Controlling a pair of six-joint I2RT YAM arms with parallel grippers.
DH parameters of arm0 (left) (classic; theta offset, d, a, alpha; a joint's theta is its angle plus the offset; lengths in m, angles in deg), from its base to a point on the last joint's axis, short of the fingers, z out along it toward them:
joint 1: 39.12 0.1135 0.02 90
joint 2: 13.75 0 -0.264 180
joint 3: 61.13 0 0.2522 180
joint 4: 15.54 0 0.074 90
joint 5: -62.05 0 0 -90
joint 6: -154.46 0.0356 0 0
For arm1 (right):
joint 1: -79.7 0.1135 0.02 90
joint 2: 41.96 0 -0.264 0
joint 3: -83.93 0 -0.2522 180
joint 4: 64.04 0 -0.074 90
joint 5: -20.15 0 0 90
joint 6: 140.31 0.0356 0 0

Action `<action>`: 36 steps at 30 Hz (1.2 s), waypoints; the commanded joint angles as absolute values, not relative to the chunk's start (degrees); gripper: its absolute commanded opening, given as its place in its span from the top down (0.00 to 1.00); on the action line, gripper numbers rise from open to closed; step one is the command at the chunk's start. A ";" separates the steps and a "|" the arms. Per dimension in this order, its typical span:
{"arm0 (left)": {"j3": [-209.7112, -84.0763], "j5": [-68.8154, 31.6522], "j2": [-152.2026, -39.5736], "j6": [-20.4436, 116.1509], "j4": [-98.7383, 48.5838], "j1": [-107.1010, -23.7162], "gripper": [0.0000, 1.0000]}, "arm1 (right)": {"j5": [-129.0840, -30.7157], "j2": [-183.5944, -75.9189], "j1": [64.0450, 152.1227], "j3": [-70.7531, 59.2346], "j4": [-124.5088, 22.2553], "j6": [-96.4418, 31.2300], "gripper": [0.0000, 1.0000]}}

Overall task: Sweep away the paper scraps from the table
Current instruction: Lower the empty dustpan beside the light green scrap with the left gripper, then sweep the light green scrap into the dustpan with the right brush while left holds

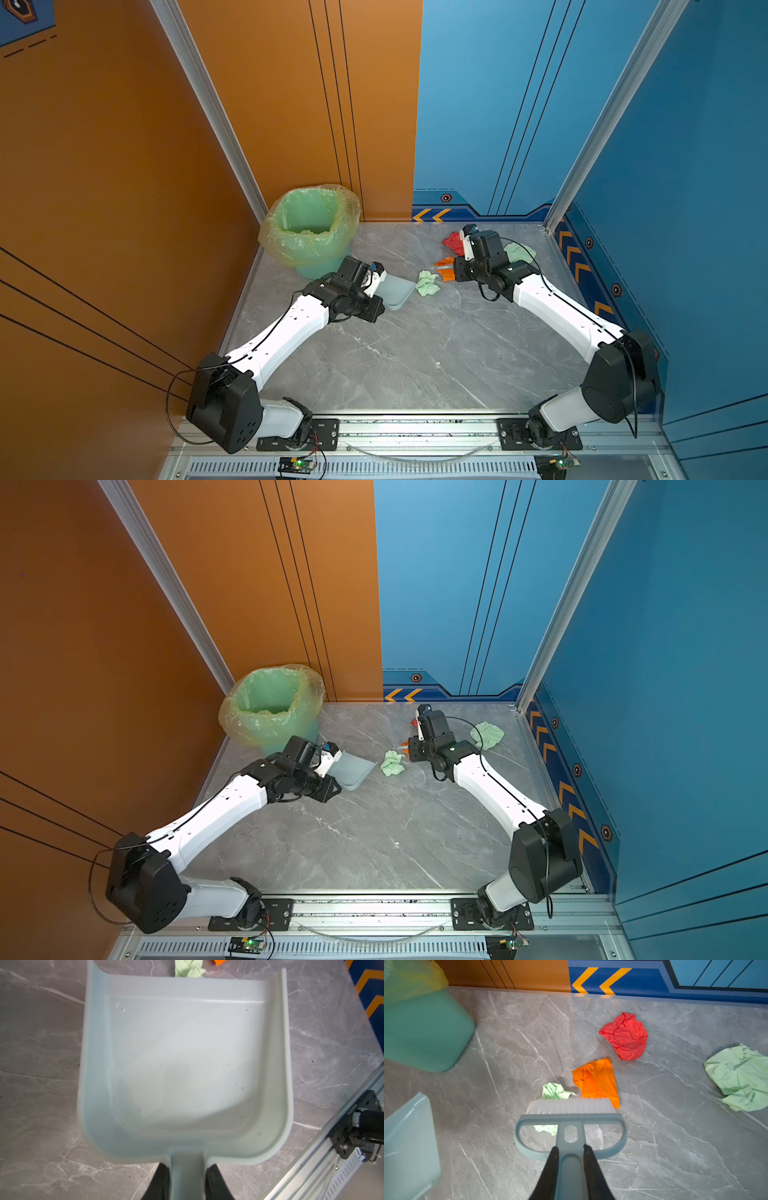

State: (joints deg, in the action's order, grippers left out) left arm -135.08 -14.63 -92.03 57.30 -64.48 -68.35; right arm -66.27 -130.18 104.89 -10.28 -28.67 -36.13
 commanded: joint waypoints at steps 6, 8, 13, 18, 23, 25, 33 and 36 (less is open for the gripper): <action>-129.83 -18.61 -95.31 56.00 -64.00 -72.69 0.94 | -54.57 -137.02 106.14 -4.60 -24.26 -32.51 1.00; -129.77 -18.52 -96.94 56.20 -64.18 -73.60 0.94 | -53.84 -137.99 106.63 -4.23 -24.18 -32.69 1.00; -131.57 -19.24 -101.76 56.20 -65.32 -75.45 0.95 | -49.91 -140.61 108.67 -3.11 -22.84 -34.42 1.00; -133.15 -19.64 -104.91 56.11 -65.30 -76.75 0.96 | -48.70 -142.05 110.23 -2.90 -22.05 -35.07 1.00; -133.56 -20.15 -107.00 55.87 -65.33 -77.15 0.96 | -47.81 -143.08 111.63 -3.02 -21.71 -35.85 1.00; -135.42 -20.55 -107.63 55.61 -65.33 -77.26 0.95 | -47.54 -143.46 112.30 -3.02 -21.39 -36.28 1.00; -136.50 -22.54 -109.34 54.88 -65.30 -77.69 0.96 | -47.76 -144.30 115.09 -4.22 -21.23 -37.68 1.00; -137.07 -23.06 -110.04 54.79 -65.31 -77.96 0.96 | -48.87 -144.33 115.60 -4.84 -21.25 -38.07 1.00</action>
